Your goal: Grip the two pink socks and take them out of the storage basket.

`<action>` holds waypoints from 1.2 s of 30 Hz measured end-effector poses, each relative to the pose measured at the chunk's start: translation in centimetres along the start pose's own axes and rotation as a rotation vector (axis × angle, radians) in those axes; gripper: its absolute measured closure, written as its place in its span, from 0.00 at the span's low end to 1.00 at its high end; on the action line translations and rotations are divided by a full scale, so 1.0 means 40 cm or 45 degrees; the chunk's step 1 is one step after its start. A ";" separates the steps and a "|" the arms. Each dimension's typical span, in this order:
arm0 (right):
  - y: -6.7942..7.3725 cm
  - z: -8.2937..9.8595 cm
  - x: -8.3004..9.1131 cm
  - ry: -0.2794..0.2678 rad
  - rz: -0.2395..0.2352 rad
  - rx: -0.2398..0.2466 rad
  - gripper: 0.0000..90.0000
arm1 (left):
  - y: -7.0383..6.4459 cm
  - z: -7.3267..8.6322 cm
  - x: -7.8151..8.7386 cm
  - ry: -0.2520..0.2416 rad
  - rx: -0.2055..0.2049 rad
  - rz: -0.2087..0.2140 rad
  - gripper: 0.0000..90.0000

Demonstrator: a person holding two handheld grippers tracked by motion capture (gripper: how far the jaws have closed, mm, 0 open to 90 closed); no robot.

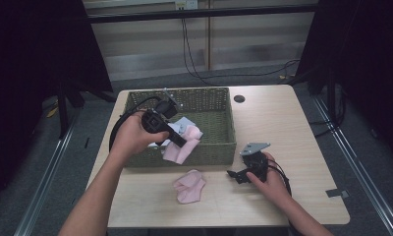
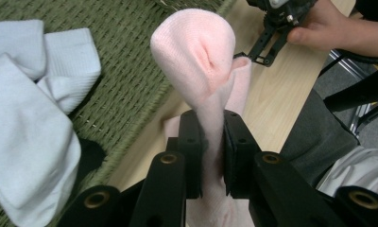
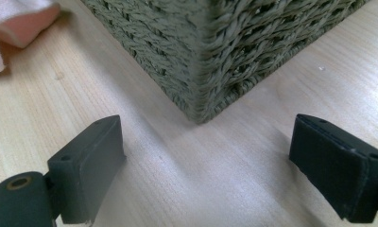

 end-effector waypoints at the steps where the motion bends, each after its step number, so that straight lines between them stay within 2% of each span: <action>1: 0.000 0.000 0.000 0.000 0.000 0.000 0.11 | -0.003 0.002 -0.004 0.009 -0.006 0.006 0.89; 6: 0.000 0.000 0.000 0.000 0.000 0.000 0.11 | -0.016 0.007 -0.019 0.013 -0.031 0.014 0.88; 13: 0.000 0.000 0.000 0.000 0.000 0.000 0.11 | -0.037 0.010 -0.039 -0.014 -0.060 0.064 0.88; 14: 0.000 0.000 0.000 0.000 0.000 0.000 0.11 | -0.039 0.010 -0.041 -0.013 -0.061 0.064 0.88; 15: 0.000 0.000 0.000 0.000 0.000 0.000 0.11 | -0.044 0.011 -0.044 -0.009 -0.067 0.087 0.88; 20: 0.001 0.000 0.001 0.005 -0.001 -0.007 0.11 | -0.051 0.015 -0.071 -0.003 -0.082 0.083 0.87; 23: 0.001 0.001 0.000 0.005 -0.001 -0.001 0.11 | -0.054 0.021 -0.088 0.020 -0.099 0.108 0.86; 26: 0.001 0.001 0.000 0.005 -0.001 -0.002 0.11 | -0.055 0.025 -0.109 0.014 -0.093 0.103 0.77; 28: 0.001 0.001 0.001 0.007 -0.001 -0.004 0.11 | -0.056 0.027 -0.117 0.010 -0.108 0.112 0.71; 32: 0.001 0.001 0.001 0.007 -0.001 -0.004 0.11 | -0.048 0.037 -0.122 0.018 -0.137 0.062 0.62; 33: 0.001 0.001 0.000 0.005 -0.001 -0.001 0.11 | -0.045 0.040 -0.123 0.004 -0.139 0.050 0.61; 35: 0.000 0.000 0.000 0.004 -0.001 0.000 0.11 | -0.039 0.050 -0.124 -0.018 -0.129 0.019 0.56; 36: 0.001 0.001 0.000 0.005 -0.002 -0.001 0.11 | -0.037 0.058 -0.124 -0.020 -0.122 0.023 0.55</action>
Point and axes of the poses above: each handheld gripper's, and its own axes: x roughly backward along the jaws, z roughly out of its underside, y roughly to its left, the point moved 7 cm from there along -x, roughly forward along the jaws, and after that the axes turned 4 degrees about z, right-handed, at the moved point
